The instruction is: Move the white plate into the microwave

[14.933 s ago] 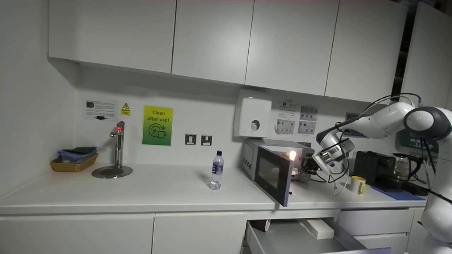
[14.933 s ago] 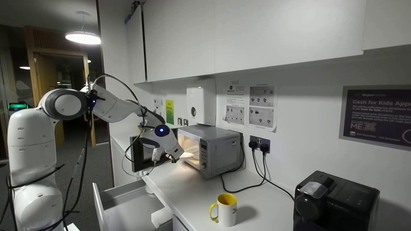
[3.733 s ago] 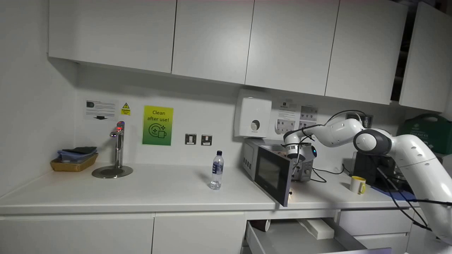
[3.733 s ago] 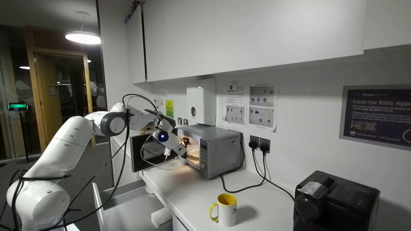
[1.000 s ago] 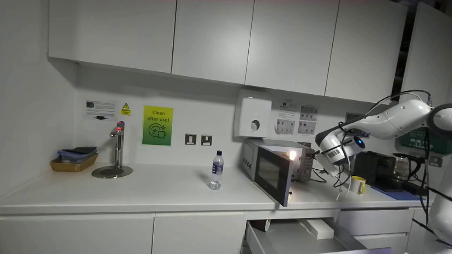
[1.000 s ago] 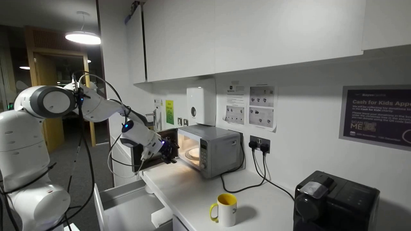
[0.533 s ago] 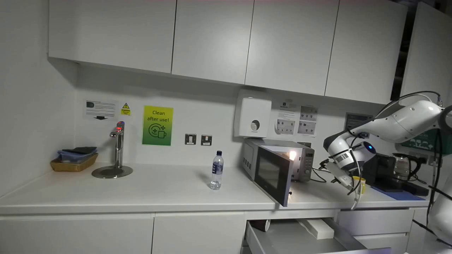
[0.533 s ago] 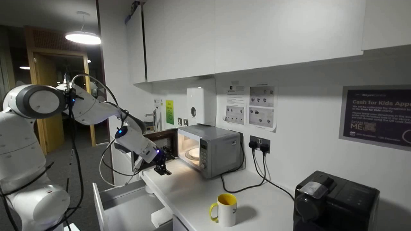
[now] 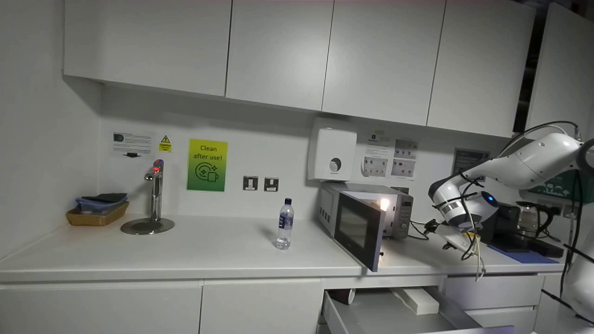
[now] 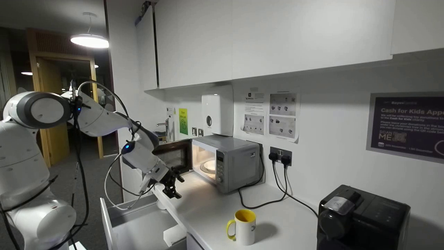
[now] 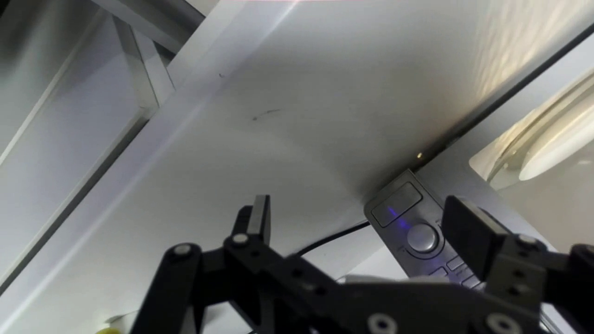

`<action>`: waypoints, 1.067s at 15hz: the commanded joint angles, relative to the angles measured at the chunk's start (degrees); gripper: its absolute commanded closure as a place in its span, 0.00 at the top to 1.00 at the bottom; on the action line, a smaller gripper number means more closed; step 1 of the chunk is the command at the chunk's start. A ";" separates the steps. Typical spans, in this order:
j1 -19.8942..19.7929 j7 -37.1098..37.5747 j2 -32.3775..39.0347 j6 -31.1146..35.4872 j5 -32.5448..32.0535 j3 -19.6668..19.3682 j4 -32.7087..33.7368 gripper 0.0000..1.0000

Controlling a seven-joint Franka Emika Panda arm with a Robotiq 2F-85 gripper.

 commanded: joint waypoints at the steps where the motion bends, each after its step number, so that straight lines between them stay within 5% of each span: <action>1: 2.95 -13.05 -1.33 -1.80 5.96 -3.56 1.05 1.00; 13: 18.51 -42.62 -1.33 2.89 19.52 -14.50 7.95 1.00; 14: 15.37 -36.81 -0.01 0.74 15.69 -11.74 5.92 1.00; 16: 17.17 -39.16 -0.01 0.83 17.20 -13.07 6.90 1.00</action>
